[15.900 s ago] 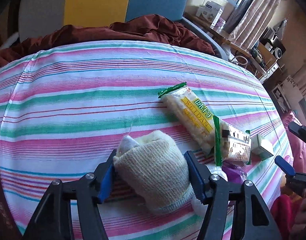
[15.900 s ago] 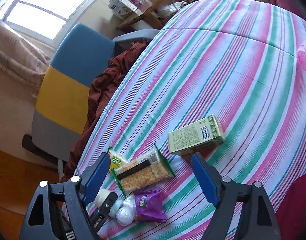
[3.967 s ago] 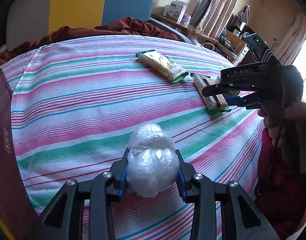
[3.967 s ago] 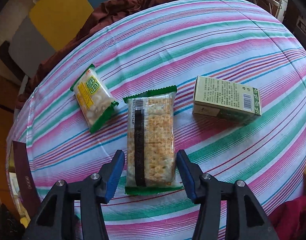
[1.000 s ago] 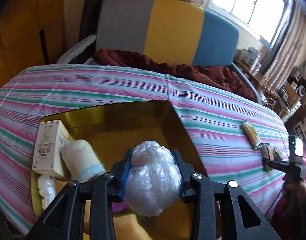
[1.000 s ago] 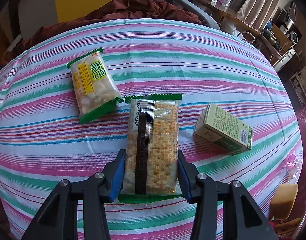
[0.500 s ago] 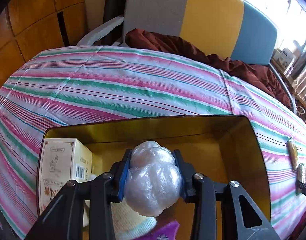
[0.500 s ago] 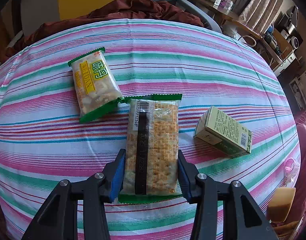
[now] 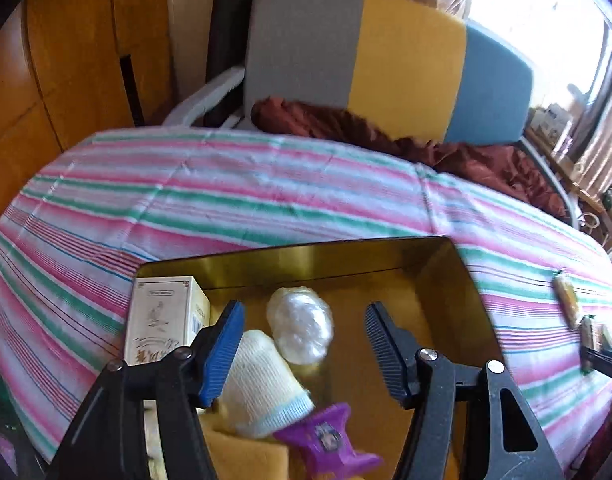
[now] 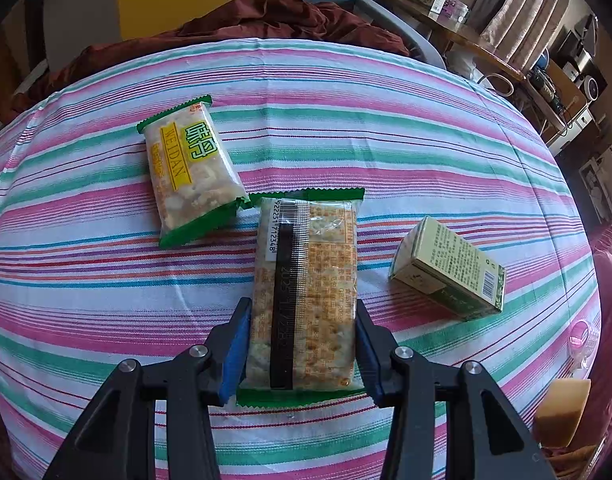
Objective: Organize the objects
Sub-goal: 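Carry the cracker packet in the right gripper into the gold tray and release it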
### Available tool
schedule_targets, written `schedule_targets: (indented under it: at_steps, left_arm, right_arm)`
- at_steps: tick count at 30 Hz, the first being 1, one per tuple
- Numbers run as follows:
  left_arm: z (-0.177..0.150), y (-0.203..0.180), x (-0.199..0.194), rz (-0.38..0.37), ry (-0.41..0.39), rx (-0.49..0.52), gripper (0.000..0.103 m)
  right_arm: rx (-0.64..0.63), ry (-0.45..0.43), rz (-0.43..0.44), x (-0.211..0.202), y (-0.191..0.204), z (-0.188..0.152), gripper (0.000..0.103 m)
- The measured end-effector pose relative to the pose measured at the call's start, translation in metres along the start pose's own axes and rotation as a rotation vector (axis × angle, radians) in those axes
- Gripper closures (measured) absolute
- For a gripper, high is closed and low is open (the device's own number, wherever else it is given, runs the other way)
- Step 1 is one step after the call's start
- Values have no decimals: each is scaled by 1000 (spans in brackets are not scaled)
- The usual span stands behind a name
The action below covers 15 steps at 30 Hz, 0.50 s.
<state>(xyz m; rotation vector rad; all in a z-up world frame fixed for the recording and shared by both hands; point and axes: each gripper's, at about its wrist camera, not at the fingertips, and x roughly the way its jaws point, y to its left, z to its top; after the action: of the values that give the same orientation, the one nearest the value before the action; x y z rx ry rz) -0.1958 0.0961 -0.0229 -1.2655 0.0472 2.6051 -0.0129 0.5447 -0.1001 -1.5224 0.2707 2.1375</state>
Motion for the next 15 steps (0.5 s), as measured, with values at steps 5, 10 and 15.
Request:
schedule_targets:
  at_steps: [5, 10, 15]
  left_arm:
    - [-22, -13, -52, -20, -105, 34, 37]
    - [-50, -27, -84, -13, -151, 52, 36]
    - [-75, -38, -105, -4, -186, 93, 36]
  right_arm:
    - [-2, -3, -6, 1, 1, 1, 55]
    - [-7, -6, -20, -1, 3, 2, 56]
    - [-25, -9, -42, -3, 7, 0, 56]
